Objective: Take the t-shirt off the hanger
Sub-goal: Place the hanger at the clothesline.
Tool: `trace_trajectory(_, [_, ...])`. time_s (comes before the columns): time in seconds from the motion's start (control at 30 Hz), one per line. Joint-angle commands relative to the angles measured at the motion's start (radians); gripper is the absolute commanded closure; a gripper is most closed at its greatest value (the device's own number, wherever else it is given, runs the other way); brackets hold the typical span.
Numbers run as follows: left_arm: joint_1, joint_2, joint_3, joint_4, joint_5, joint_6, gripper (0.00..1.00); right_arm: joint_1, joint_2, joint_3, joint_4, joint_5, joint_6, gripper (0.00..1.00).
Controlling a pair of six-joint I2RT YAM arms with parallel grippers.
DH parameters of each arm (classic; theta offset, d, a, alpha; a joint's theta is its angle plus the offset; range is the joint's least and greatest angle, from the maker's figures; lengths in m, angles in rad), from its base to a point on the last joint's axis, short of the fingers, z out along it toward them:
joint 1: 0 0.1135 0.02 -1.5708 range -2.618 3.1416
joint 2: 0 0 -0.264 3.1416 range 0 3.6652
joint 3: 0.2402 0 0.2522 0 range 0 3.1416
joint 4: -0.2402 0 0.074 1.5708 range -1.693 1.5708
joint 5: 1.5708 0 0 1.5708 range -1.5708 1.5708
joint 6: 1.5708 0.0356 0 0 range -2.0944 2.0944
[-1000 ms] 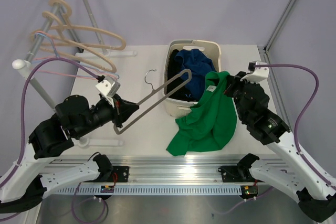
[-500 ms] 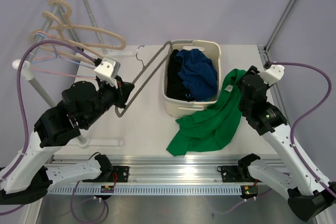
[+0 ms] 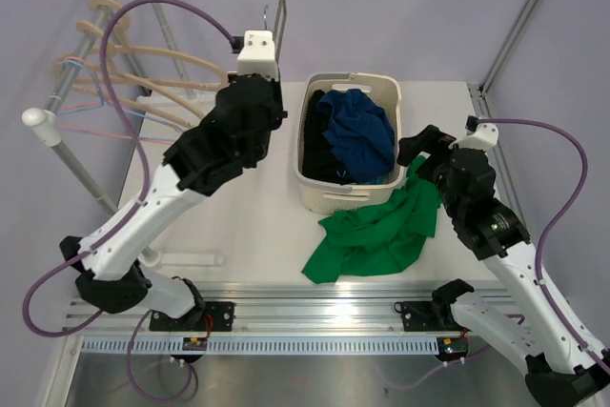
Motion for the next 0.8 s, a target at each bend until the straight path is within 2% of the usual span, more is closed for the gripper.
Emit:
trace_trajectory(0.0, [0.043, 0.080, 0.052, 0.173, -0.187, -0.061, 1.00, -0.004, -0.003, -0.026, 0.052, -0.180, 0.036, 0.01])
trace_trajectory(0.07, [0.078, 0.163, 0.102, 0.175, -0.225, -0.095, 1.00, -0.002, 0.005, -0.017, 0.046, -0.200, 0.034, 0.01])
trace_trajectory(0.1, [0.085, 0.190, 0.119, 0.194, -0.292, -0.100, 1.00, -0.004, 0.007, -0.015, 0.040, -0.198, 0.033, 0.00])
trace_trajectory(0.23, [0.121, 0.290, 0.167, 0.309, -0.434, -0.027, 1.00, -0.004, -0.024, -0.038, 0.054, -0.211, 0.033, 0.00])
trace_trajectory(0.37, [0.205, 0.323, 0.198, 0.325, -0.379, -0.017, 1.00, -0.004, -0.041, -0.051, 0.063, -0.226, 0.033, 0.01])
trace_trajectory(0.77, [0.385, 0.307, 0.153, 0.334, -0.468, -0.129, 1.00, -0.004, -0.033, -0.048, 0.074, -0.309, 0.042, 0.01])
